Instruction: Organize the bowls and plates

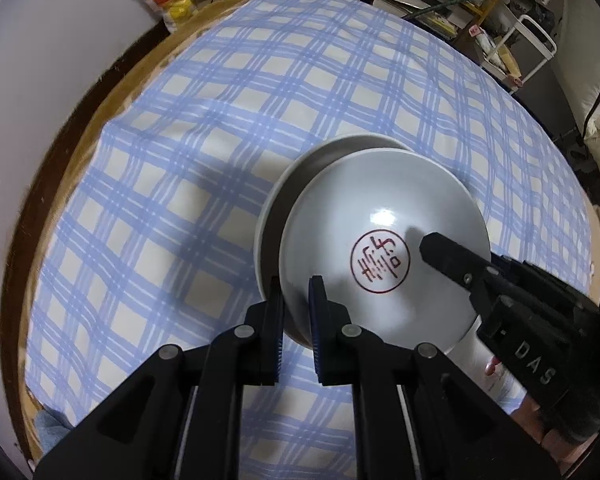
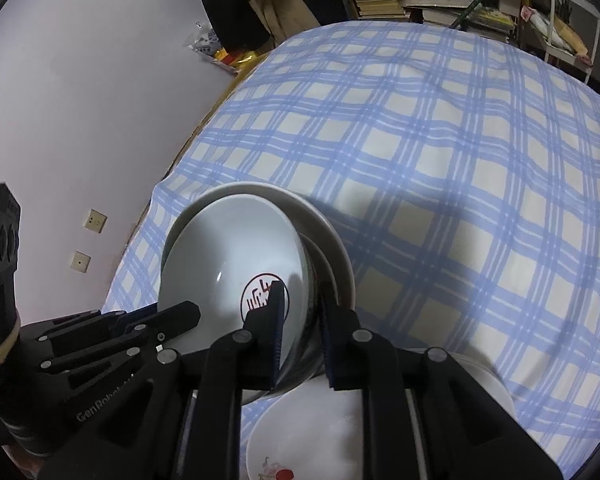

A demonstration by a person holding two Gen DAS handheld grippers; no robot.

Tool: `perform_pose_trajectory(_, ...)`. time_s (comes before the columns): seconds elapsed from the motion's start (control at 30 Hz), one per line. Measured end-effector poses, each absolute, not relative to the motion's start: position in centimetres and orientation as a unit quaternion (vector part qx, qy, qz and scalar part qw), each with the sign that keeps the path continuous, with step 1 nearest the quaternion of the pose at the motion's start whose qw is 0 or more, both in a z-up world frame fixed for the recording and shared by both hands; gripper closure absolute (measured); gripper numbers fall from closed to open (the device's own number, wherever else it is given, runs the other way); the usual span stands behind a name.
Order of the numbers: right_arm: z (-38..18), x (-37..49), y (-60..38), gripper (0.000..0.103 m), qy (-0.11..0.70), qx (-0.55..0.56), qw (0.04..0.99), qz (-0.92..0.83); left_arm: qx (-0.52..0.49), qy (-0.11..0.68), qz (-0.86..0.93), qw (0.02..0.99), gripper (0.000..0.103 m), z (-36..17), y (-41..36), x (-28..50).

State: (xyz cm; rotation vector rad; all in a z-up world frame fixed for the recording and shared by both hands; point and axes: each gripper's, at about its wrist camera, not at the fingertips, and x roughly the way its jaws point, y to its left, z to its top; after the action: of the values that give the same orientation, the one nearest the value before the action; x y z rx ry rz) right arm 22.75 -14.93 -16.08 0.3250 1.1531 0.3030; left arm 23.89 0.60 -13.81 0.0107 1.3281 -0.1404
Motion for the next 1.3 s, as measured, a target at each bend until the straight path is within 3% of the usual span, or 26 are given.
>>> perform_pose_trajectory(0.13,-15.3,22.7,-15.5,0.073,0.532,0.172,0.813,0.160,0.028,0.600,-0.057,0.797,0.091,-12.8,0.4,23.8)
perform_pose_trajectory(0.43,-12.5,22.1,-17.2,0.072,0.504,0.172,0.831,0.160,0.013,0.588,-0.055,0.807,0.087,-11.3,2.3,23.7)
perform_pose_trajectory(0.57,-12.3,22.2,-18.6,0.059,0.505,0.171,0.834,0.145,0.010,0.581,-0.041,0.813,0.085,-10.7,3.6,24.0)
perform_pose_trajectory(0.73,-13.4,22.0,-20.6,0.044,0.514,0.174,0.832,0.116,0.003,0.581,-0.032,0.813,0.071,-11.0,4.9,24.3)
perform_pose_trajectory(0.8,-14.1,21.9,-21.3,0.037,0.519,0.181,0.829,0.100,0.003,0.581,-0.025,0.813,0.056,-11.3,5.1,24.4)
perform_pose_trajectory(0.9,-15.2,21.8,-22.3,0.025,0.527,0.194,0.823,0.085,0.013,0.574,-0.018,0.819,0.046,-11.6,5.1,24.4)
perform_pose_trajectory(1.07,-16.8,21.9,-22.9,0.015,0.541,0.182,0.818,0.067,0.007,0.572,-0.028,0.820,0.039,-12.1,5.1,24.7)
perform_pose_trajectory(1.3,-17.6,21.9,-22.8,0.014,0.530,0.179,0.825,0.077,-0.027,0.578,-0.044,0.814,0.035,-12.9,5.2,25.2)
